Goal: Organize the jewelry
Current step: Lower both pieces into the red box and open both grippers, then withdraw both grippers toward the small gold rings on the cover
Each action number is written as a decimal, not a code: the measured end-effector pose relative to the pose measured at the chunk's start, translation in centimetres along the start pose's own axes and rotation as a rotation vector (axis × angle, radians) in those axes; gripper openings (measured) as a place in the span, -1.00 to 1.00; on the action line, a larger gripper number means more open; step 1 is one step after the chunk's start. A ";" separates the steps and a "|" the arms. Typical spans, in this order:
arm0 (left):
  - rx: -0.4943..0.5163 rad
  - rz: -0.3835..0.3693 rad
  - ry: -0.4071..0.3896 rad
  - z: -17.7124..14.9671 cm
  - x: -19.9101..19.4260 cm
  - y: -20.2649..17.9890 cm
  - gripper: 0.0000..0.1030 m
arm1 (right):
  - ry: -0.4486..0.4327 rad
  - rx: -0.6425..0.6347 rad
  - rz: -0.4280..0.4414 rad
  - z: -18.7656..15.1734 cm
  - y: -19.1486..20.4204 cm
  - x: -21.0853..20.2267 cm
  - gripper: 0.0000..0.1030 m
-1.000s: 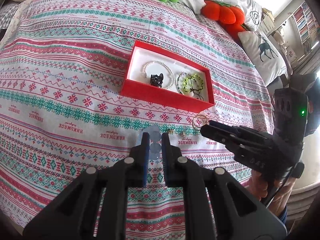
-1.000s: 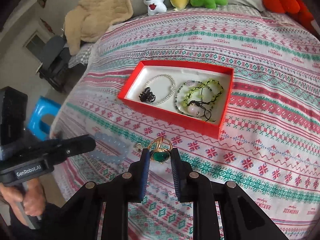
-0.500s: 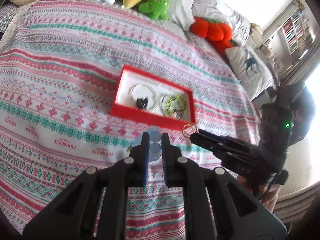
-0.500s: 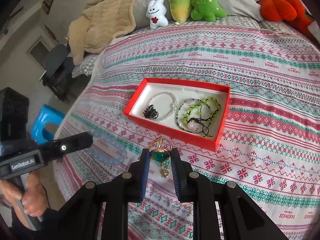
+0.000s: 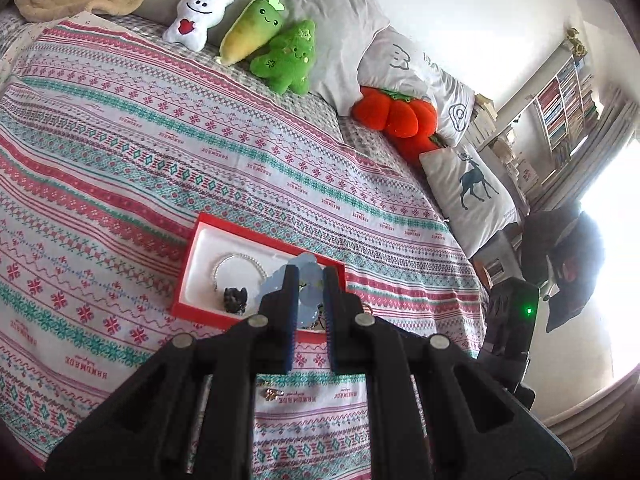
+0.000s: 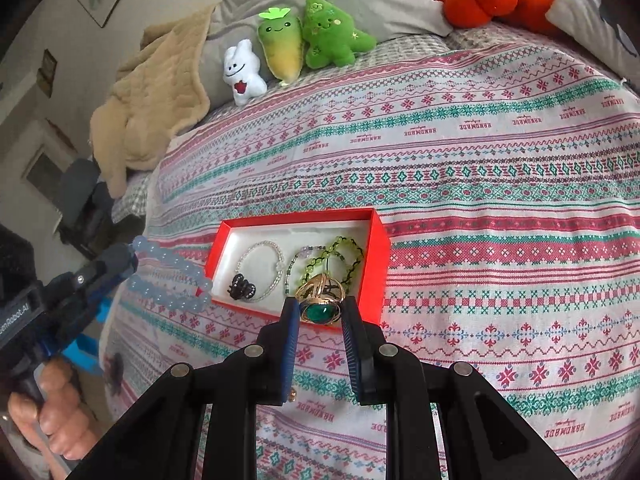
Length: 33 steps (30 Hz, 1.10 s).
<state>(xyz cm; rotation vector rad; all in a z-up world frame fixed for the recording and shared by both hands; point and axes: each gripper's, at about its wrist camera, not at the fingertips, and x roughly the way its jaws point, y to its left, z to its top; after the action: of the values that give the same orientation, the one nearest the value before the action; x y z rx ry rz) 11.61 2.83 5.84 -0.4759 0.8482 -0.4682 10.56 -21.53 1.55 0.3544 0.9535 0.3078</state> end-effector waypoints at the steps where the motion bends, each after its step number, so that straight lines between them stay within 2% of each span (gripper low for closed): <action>1: -0.006 -0.008 -0.001 0.1 0.4 0.1 -0.75 | -0.001 0.002 0.001 0.0 -0.1 0.0 -0.58; 9: -0.040 0.005 0.059 -0.3 4.2 1.1 -0.75 | 0.012 0.019 0.000 0.3 -0.1 1.5 -0.58; 15: -0.047 0.021 0.081 -0.4 5.0 1.9 -0.75 | 0.018 0.017 -0.006 0.5 0.0 2.2 -0.58; 21: -0.015 0.135 0.085 -0.3 5.5 3.0 -0.75 | 0.023 0.022 -0.004 0.6 0.0 2.7 -0.57; 24: -0.032 0.139 0.073 -0.1 5.0 3.7 -0.72 | 0.022 0.021 -0.004 0.5 0.1 2.8 -0.57; 28: 0.002 0.165 0.057 0.1 4.3 3.5 -0.55 | 0.001 0.010 0.023 0.6 0.4 2.6 -0.57; 29: 0.014 0.171 0.057 0.1 4.1 3.4 -0.55 | -0.009 0.008 0.034 0.7 0.5 2.4 -0.54; 32: 0.036 0.181 0.064 0.0 3.7 3.1 -0.54 | -0.036 0.002 0.040 0.9 0.8 1.7 -0.21; 33: 0.042 0.186 0.066 -0.1 3.5 3.0 -0.50 | -0.039 0.005 0.036 0.9 0.7 1.5 -0.21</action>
<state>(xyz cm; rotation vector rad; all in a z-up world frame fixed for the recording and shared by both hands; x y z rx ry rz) 14.19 3.27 1.99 -0.3404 0.9355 -0.3311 12.10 -20.43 1.25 0.3808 0.9108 0.3306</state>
